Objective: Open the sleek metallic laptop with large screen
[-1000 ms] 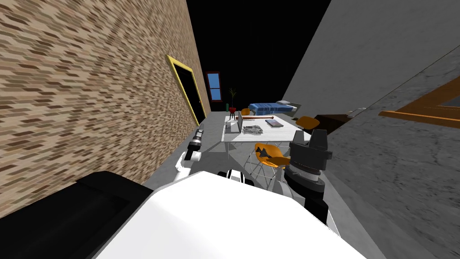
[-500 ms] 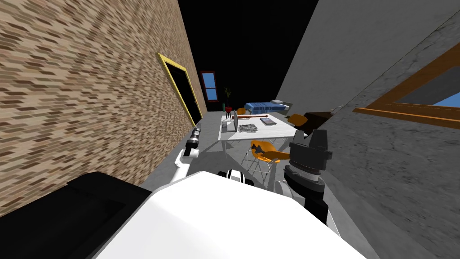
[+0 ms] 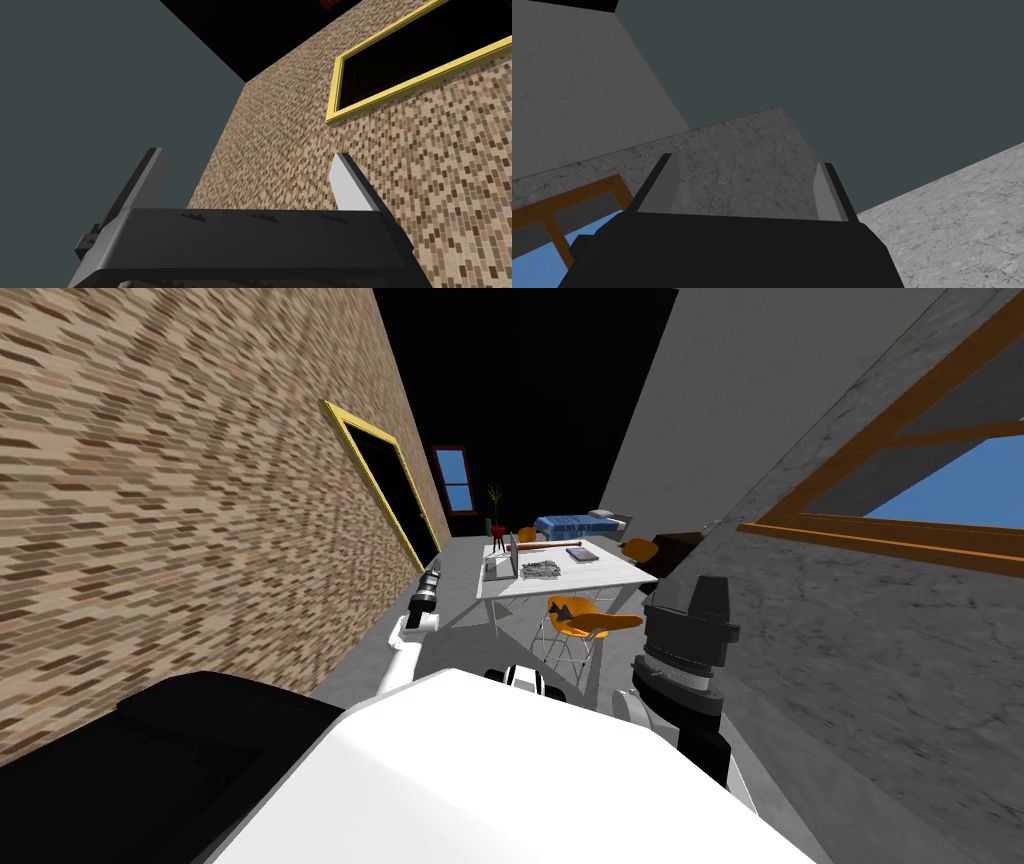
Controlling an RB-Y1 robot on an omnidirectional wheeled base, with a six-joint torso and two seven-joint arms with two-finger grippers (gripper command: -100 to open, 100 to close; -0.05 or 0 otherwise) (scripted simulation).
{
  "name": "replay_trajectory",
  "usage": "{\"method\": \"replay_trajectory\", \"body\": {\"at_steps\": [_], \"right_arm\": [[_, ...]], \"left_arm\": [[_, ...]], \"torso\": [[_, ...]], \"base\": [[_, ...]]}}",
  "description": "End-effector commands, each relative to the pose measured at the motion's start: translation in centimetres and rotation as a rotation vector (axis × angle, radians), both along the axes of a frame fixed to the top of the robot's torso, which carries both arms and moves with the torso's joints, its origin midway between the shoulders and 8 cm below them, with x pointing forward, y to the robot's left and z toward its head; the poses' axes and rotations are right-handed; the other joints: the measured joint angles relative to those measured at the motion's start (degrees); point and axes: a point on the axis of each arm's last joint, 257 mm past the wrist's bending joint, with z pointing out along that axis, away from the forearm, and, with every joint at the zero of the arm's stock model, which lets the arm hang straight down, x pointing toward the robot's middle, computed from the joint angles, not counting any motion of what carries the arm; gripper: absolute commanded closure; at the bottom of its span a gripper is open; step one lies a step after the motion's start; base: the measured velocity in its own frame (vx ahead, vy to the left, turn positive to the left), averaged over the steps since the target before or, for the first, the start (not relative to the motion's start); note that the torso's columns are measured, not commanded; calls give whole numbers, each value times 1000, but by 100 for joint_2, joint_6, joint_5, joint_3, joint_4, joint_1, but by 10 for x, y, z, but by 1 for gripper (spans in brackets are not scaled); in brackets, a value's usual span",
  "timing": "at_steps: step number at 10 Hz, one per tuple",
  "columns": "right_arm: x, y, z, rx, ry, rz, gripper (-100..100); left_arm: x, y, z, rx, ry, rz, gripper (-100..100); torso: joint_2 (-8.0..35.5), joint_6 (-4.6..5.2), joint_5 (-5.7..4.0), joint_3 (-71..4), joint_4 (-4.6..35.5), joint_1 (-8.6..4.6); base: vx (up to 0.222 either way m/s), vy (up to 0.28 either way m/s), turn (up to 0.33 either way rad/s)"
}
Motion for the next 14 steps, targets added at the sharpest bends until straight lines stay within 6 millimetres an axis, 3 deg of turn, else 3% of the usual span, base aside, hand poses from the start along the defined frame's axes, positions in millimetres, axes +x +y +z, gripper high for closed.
{"method": "replay_trajectory", "body": {"at_steps": [1,2,3,4,5,6,7,8,9,10,11,12,14], "right_arm": [[0,0,0,0,0,0,0],[0,0,0,0,0,0,0],[0,0,0,0,0,0,0],[0,0,0,0,0,0,0],[0,0,0,0,0,0,0],[0,0,0,0,0,0,0],[0,0,0,0,0,0,0],[0,0,0,0,0,0,0],[0,0,0,0,0,0,0],[0,0,0,0,0,0,0],[0,0,0,0,0,0,0],[0,0,0,0,0,0,0],[0,0,0,0,0,0,0]], "left_arm": [[3,14,-13,0,23,31,-100],[4,32,-5,21,17,76,-100],[5,35,-16,10,37,81,-100],[6,52,-7,28,29,125,-100],[7,56,-20,15,51,129,-100],[7,72,-10,33,42,172,-100],[9,75,-24,16,66,176,-100],[9,76,-27,14,70,177,-100],[10,91,-23,20,69,218,-100],[10,93,-33,10,86,220,-100],[11,106,-22,20,72,257,-100],[11,109,-37,5,98,260,-100],[12,122,-36,3,98,296,-100]], "torso": [[-1,-5,1,0,-1,5],[-6,-5,4,-3,-2,15],[-2,2,2,-1,-1,4],[0,-5,1,0,0,4],[1,-1,-1,1,1,-1],[0,-5,1,1,0,2],[2,1,-1,1,1,-2],[0,-5,1,1,0,4],[-4,-6,4,-2,-1,16],[-6,2,1,-3,-1,3],[-2,-6,1,-1,-1,4],[1,0,0,1,0,0],[0,-6,3,1,0,14]], "base": [[-12,-27,21],[-26,-45,-191],[-27,-43,-102],[-26,-55,-144],[-20,-53,-89],[-31,-68,-177],[-23,-59,-111],[-6,-28,13],[-4,-53,-186],[-5,-47,-103],[-11,-54,-174],[-13,-47,-87],[2,-31,-70]]}}
